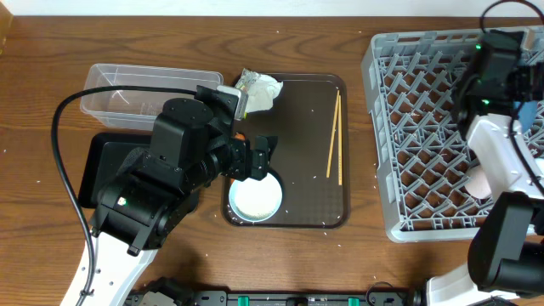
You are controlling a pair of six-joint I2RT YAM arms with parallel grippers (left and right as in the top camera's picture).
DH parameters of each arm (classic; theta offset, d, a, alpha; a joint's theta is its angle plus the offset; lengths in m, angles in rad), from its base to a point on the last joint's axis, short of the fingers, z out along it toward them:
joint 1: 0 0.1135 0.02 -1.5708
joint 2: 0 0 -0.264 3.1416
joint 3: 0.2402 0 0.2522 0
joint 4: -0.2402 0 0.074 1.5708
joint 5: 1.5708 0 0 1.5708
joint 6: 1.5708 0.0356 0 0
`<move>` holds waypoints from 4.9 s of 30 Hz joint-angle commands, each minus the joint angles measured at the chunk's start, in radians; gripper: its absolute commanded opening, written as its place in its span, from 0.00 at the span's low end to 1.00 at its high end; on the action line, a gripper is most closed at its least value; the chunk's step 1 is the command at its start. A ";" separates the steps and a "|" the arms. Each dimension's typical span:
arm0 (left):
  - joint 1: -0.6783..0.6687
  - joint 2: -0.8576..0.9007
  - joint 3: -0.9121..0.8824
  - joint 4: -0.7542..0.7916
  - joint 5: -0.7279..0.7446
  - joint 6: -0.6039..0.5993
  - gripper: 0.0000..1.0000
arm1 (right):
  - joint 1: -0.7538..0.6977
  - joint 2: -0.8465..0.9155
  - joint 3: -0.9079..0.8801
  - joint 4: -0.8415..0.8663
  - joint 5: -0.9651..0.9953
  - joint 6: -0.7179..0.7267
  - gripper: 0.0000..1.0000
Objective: Sort waste into correct bins and load items into the dishwasher rack
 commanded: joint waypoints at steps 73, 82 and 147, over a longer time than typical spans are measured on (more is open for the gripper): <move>0.004 -0.013 0.014 -0.171 0.016 -0.005 0.98 | 0.498 -0.144 0.023 -0.575 -0.932 0.768 0.01; 0.004 -0.013 0.014 -0.171 0.016 -0.005 0.98 | 0.284 -0.333 0.022 -0.701 -0.968 0.687 0.01; 0.004 -0.013 0.014 -0.171 0.016 -0.005 0.98 | 0.268 -0.096 0.023 -0.667 -0.870 0.430 0.01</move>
